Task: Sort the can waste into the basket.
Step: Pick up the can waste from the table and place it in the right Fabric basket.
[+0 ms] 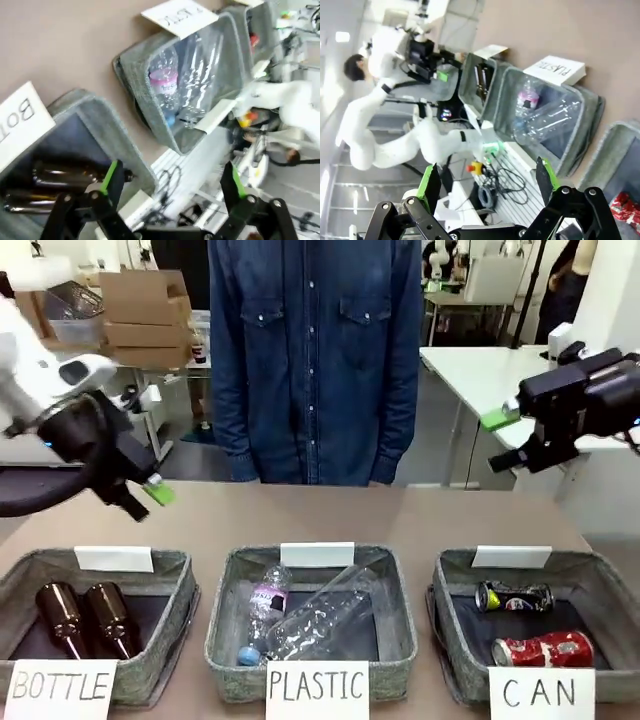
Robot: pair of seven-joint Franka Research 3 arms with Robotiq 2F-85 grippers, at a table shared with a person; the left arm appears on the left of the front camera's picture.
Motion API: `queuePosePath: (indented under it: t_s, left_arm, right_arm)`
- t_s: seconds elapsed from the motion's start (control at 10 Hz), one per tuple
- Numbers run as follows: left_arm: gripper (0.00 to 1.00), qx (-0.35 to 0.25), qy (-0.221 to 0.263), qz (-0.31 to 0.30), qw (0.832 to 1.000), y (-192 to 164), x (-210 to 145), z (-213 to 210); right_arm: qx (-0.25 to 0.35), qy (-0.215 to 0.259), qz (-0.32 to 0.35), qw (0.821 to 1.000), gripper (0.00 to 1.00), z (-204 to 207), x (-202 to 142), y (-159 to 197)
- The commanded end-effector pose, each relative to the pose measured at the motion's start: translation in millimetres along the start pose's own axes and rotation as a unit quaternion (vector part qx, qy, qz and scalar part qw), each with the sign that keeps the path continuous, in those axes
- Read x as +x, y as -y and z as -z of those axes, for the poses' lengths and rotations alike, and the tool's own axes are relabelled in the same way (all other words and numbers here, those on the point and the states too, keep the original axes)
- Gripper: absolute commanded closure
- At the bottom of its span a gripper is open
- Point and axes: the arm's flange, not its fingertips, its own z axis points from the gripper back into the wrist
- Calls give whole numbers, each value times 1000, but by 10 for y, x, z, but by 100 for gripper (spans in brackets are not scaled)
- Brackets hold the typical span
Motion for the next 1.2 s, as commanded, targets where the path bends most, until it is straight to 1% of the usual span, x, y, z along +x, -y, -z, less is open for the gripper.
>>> queuePosePath:
  t_s: [0.0, 0.1, 1.1]
  left_arm:
    - [0, -91, 67, -29, 993, -193, -72, -143]
    - [0, 0, 0, 0, 1000, 0, 0, 0]
    - [0, 0, 0, 0, 1000, 0, 0, 0]
  right_arm:
    - [7, 48, 61, 997, 0, -45, 81, -144]
    - [0, 0, 0, 1000, 0, 0, 0, 0]
    - [0, 0, 0, 1000, 0, 0, 0, 0]
